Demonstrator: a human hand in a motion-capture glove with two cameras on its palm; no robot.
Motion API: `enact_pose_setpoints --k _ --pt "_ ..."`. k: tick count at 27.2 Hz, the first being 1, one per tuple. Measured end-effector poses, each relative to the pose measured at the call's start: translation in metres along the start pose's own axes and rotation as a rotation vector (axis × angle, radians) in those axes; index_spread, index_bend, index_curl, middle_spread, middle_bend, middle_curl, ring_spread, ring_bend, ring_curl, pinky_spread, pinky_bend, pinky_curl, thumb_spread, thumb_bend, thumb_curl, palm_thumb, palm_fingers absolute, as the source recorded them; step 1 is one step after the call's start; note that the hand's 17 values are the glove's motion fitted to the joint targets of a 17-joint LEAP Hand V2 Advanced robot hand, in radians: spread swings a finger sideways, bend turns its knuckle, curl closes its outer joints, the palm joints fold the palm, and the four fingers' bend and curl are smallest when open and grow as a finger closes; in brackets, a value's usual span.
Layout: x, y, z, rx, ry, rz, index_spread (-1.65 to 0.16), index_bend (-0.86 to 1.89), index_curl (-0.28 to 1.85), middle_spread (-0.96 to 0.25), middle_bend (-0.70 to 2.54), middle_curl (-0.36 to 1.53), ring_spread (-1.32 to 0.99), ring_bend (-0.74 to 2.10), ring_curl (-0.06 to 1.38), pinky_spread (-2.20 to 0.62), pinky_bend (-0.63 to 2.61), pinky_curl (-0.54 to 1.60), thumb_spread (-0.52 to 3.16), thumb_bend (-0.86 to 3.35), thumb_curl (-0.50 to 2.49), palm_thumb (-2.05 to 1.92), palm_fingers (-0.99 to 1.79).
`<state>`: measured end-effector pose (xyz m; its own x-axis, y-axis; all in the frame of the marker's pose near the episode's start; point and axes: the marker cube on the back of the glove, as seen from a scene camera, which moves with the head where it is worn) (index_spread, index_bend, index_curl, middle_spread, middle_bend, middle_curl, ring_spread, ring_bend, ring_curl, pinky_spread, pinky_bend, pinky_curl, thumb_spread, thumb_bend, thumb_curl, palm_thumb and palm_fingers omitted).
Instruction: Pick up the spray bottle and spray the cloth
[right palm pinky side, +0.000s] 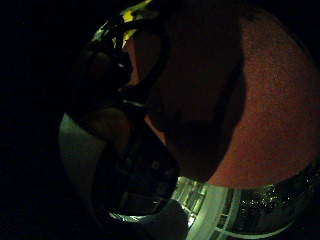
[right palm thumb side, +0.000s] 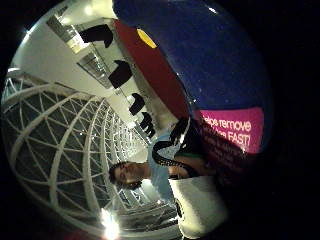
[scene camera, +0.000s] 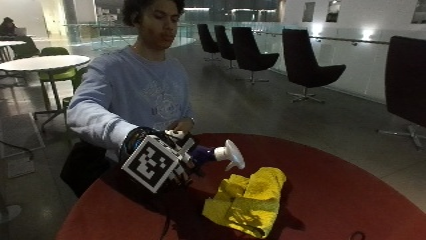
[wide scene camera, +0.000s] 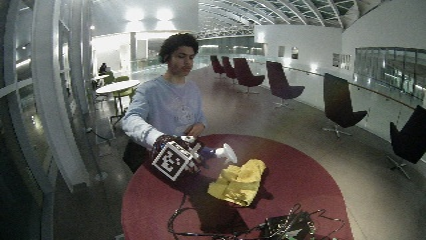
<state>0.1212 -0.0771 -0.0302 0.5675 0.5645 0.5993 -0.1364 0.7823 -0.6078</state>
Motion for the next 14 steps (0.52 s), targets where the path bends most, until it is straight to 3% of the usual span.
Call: enact_pose_setpoints --k 7,14 --pt "-0.01 -0.002 0.01 0.04 -0.053 -0.069 -0.27 0.01 0.0 0.02 0.48 0.43 0.11 0.86 0.37 0.26 0.77 0.37 0.93 -0.02 0.65 0.74 0.6" --pt "-0.067 -0.006 0.055 0.095 -0.21 -0.379 -0.28 0.02 0.0 0.02 0.48 0.43 0.11 0.85 0.37 0.27 0.76 0.36 0.93 -0.02 0.65 0.75 0.58"
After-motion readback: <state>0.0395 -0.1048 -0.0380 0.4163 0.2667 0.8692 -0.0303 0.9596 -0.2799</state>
